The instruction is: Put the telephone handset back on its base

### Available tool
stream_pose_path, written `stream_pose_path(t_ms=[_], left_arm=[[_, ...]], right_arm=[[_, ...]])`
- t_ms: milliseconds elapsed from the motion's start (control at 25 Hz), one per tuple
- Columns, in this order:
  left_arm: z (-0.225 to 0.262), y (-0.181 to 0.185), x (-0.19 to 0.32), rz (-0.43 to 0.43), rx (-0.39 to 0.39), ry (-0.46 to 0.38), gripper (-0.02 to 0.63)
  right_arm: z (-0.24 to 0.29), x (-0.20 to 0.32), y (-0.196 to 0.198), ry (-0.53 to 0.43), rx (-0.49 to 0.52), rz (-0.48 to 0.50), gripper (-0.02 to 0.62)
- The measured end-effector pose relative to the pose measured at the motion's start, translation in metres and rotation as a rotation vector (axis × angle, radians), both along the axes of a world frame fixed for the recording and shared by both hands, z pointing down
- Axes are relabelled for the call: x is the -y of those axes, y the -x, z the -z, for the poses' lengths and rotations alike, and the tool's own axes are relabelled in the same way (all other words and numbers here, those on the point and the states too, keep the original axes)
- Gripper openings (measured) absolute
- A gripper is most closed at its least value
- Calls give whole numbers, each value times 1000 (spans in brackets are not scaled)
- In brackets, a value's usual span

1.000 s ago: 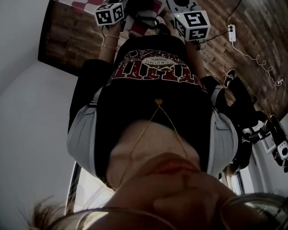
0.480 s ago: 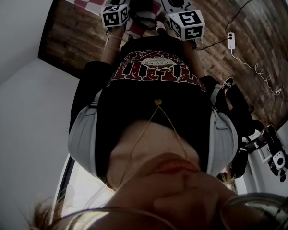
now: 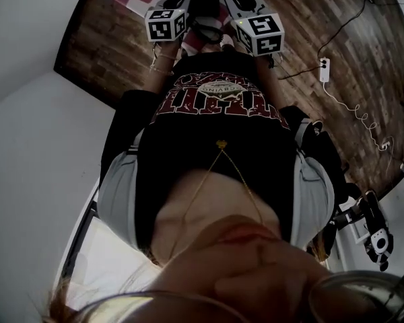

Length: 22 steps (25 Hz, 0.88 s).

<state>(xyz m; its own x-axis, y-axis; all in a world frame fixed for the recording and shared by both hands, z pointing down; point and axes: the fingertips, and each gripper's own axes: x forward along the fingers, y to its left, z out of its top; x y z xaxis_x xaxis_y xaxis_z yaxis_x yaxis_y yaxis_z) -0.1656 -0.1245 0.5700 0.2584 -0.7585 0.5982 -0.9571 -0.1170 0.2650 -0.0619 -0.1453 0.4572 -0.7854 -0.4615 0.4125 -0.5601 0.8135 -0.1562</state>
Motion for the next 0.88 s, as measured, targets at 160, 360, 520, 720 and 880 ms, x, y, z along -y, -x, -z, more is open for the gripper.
stream_pose_path(t_ms=[160, 360, 520, 720, 880], left_arm=[[17, -6, -1, 12, -5, -35, 34], [32, -6, -2, 27, -8, -77, 11], [43, -7, -1, 42, -18, -102, 11], [56, -10, 0, 48, -7, -135, 11], [69, -11, 2, 56, 4, -165, 11]], right_arm=[[0, -2, 8, 2, 4, 37, 21], [-3, -4, 22, 5, 10, 78, 21], [-1, -4, 30, 4, 17, 107, 21], [2, -6, 40, 1, 30, 135, 21], [6, -9, 46, -1, 43, 152, 21]])
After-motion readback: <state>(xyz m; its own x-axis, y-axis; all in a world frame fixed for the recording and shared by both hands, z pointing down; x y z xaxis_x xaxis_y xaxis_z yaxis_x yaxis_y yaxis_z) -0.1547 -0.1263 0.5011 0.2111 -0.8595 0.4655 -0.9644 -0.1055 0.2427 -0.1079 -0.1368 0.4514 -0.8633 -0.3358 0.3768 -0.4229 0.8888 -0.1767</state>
